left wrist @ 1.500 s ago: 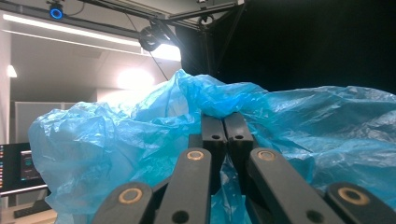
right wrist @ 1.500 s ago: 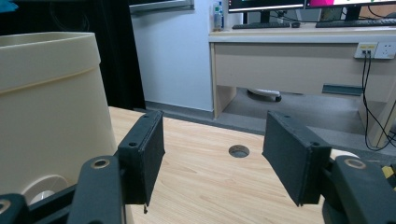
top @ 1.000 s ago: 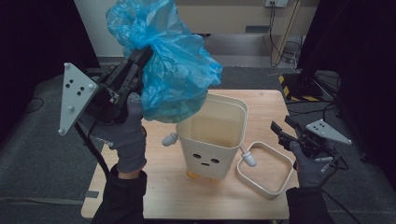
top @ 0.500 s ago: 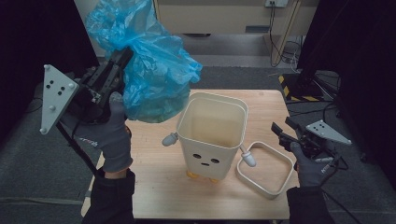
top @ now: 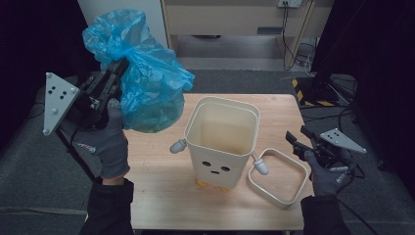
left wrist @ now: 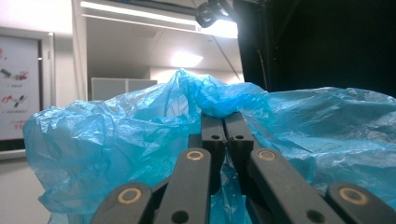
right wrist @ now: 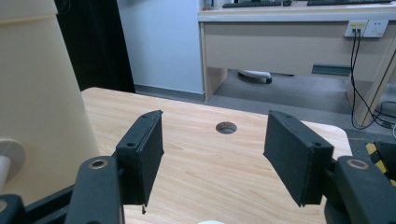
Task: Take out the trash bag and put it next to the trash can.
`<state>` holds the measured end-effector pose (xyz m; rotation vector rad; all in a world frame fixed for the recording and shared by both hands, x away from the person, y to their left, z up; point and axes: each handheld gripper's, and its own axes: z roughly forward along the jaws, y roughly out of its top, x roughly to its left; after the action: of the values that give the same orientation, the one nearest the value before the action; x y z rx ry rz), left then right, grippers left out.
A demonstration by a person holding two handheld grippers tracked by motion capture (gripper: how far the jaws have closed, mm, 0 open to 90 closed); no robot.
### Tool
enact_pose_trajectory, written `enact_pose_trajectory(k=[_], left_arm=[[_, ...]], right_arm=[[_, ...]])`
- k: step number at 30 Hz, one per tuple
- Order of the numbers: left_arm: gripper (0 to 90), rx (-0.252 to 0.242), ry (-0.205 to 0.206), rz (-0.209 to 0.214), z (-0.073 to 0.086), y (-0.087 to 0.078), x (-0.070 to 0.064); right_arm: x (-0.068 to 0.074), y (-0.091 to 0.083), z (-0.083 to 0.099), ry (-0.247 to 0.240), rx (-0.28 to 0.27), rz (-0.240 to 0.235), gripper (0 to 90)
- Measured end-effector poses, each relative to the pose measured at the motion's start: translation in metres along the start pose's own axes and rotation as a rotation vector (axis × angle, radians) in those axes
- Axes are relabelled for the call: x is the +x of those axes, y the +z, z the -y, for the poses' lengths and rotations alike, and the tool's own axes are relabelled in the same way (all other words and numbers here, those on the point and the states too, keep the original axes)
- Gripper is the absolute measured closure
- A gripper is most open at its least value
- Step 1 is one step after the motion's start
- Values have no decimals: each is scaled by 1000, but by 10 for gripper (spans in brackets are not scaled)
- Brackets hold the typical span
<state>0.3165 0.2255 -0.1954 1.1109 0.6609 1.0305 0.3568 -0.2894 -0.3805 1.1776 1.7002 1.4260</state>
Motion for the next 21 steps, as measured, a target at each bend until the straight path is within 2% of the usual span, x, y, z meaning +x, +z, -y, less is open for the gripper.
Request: enact_pose_trajectory(k=[9, 21], left_arm=[[885, 62, -9, -44, 23, -7, 17], [883, 169, -29, -75, 68, -22, 30]], right_arm=[[-6, 2, 13, 0, 41, 17, 370], [-16, 4, 38, 4, 117, 36, 355]])
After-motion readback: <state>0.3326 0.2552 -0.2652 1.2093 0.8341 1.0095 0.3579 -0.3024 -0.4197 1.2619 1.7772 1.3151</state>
